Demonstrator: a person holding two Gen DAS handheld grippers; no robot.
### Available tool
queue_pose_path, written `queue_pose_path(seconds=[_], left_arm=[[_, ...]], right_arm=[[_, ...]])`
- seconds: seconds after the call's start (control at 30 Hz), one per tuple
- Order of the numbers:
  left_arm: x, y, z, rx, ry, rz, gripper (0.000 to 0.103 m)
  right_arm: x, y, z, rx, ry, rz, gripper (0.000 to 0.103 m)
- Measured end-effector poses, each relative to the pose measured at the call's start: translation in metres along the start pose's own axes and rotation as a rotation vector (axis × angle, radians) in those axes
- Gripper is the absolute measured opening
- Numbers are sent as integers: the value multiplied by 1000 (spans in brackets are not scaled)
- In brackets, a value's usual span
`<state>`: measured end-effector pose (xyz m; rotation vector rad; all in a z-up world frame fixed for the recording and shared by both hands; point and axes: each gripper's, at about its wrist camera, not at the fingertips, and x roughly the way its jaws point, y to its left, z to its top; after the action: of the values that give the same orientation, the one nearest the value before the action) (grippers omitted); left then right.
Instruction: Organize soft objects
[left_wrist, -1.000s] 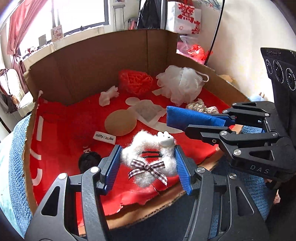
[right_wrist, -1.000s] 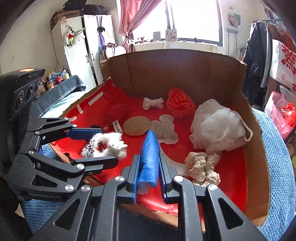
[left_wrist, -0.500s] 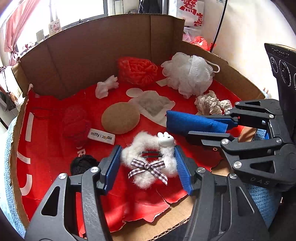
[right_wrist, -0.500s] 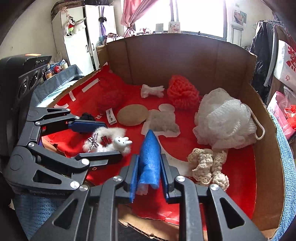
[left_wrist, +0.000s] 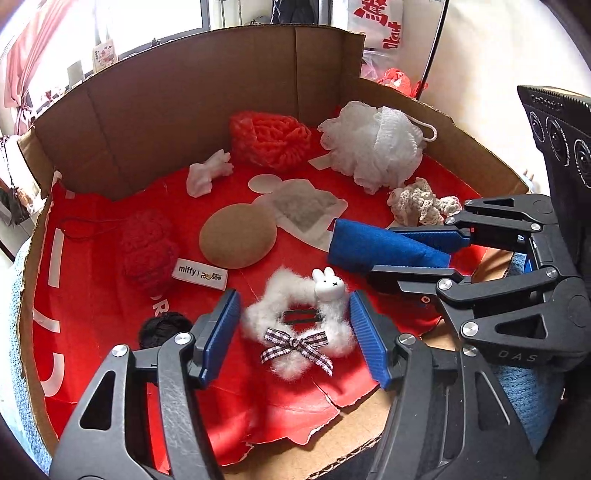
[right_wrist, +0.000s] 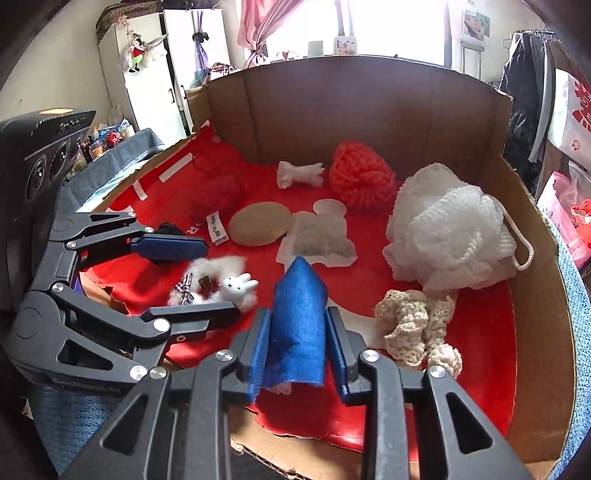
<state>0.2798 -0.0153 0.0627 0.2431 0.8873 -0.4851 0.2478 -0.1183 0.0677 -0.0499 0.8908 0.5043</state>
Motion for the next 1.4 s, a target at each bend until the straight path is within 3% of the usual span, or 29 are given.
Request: queue_pose_path(seconds=[0.33, 0.4, 0.6, 0.73, 0.87, 1.13, 1.2, 1.4], left_arm=[[-6, -2, 1, 10, -17, 0, 63], [-9, -1, 0, 5, -26, 3, 68], [-27, 0, -5, -12, -63, 12, 70], [-39, 1, -7, -32, -94, 23, 76], [-53, 4, -10, -72, -149, 51, 79], [-75, 1, -17, -144, -274, 166, 98], [-78, 1, -18, -159, -308, 198, 99], [-77, 5, -25, -229, -417, 299, 99]], right_arm=[[-4, -1, 0, 6, -2, -8, 42], [-6, -1, 1, 8, -8, -14, 46], [-14, -2, 2, 20, -28, -21, 48], [-27, -3, 3, 35, -69, -43, 60], [-41, -2, 4, 39, -117, -105, 69], [-64, -1, 0, 79, -225, -275, 96], [-68, 0, -2, 86, -263, -319, 101], [-66, -1, -8, 101, -331, -424, 103]])
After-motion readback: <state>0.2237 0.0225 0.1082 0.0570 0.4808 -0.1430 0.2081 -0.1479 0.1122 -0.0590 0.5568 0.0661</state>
